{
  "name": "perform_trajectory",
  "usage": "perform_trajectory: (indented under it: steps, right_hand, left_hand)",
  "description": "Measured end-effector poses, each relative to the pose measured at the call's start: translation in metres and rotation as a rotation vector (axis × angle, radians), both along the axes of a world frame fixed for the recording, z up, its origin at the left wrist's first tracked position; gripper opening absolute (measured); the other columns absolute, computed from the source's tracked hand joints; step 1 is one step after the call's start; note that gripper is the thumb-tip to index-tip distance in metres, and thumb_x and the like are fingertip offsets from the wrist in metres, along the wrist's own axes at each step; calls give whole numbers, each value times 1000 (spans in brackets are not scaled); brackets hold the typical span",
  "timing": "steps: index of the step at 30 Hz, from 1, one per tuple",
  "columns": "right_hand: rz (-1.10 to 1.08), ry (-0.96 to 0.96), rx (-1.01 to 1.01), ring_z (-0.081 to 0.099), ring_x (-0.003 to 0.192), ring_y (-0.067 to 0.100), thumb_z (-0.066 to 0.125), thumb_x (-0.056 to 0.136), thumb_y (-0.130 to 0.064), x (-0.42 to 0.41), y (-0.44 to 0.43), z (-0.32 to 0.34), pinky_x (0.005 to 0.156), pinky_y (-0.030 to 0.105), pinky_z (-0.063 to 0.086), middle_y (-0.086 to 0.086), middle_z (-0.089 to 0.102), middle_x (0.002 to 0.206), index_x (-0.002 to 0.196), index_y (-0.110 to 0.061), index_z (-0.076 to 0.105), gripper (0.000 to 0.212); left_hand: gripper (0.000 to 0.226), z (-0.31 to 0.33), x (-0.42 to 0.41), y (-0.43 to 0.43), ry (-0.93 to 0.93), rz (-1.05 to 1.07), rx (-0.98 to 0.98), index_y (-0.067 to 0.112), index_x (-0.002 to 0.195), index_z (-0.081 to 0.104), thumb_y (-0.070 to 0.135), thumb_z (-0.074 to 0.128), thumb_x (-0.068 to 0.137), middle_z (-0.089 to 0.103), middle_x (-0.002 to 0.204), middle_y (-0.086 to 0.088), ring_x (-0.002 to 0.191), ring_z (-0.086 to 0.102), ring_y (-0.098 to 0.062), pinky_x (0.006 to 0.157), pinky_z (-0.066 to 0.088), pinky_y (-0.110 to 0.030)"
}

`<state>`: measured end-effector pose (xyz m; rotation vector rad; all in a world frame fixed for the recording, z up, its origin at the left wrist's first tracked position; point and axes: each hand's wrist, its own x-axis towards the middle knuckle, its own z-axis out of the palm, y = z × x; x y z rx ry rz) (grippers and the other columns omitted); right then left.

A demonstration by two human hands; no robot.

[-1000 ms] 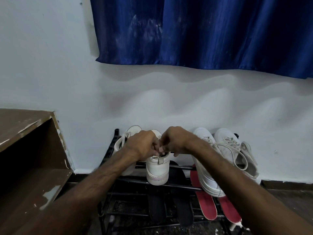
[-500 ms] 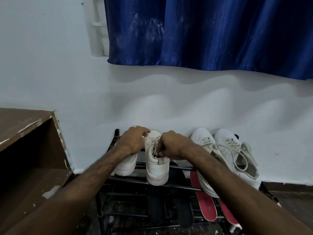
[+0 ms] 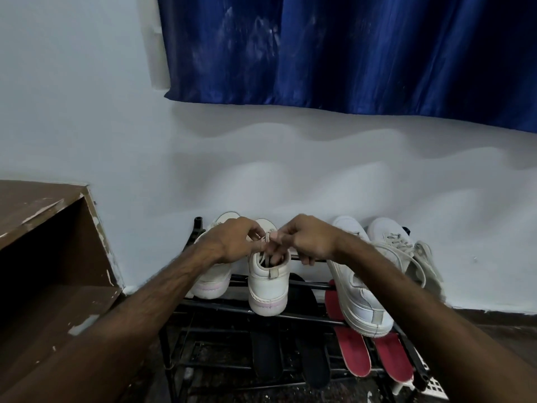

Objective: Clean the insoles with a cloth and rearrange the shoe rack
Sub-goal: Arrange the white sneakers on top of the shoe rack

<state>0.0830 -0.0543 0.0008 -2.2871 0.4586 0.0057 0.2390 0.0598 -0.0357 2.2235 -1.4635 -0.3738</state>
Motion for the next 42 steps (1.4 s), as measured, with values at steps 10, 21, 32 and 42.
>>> perform_trajectory:
  steps: [10, 21, 32, 42]
  right_hand:
    - [-224, -30, -136, 63, 99, 16, 62, 89, -8, 12, -35, -58, 81, 25, 48, 6, 69, 118, 130, -18, 62, 42]
    - [-457, -207, 292, 58, 59, 17, 55, 85, 6, 9, -28, -23, 52, 26, 56, 10, 61, 72, 77, -5, 62, 15]
    - [-390, -245, 116, 70, 61, 27, 54, 86, -3, 22, 4, -12, 64, 36, 62, 15, 70, 73, 82, 0, 65, 12]
    - [-100, -4, -470, 61, 64, 8, 73, 75, -15, 18, 5, -8, 57, 14, 46, -4, 68, 71, 80, -17, 76, 7]
  left_hand:
    - [101, 0, -21, -11, -103, 33, 129, 22, 153, 24, 43, 82, 73, 45, 145, -5, 129, 48, -23, 107, 40, -39]
    - [60, 4, -11, -7, 314, 57, 69, 11, 142, 46, 13, 72, 88, 51, 134, -5, 91, 64, -25, 61, 54, -28]
    - [61, 1, -7, -3, 334, 8, 26, 23, 143, 47, 0, 64, 89, 52, 129, -8, 96, 67, -38, 62, 56, -34]
    - [67, 8, -9, 4, 330, -42, 3, 39, 144, 43, 10, 70, 89, 51, 127, -1, 104, 64, -24, 64, 59, -33]
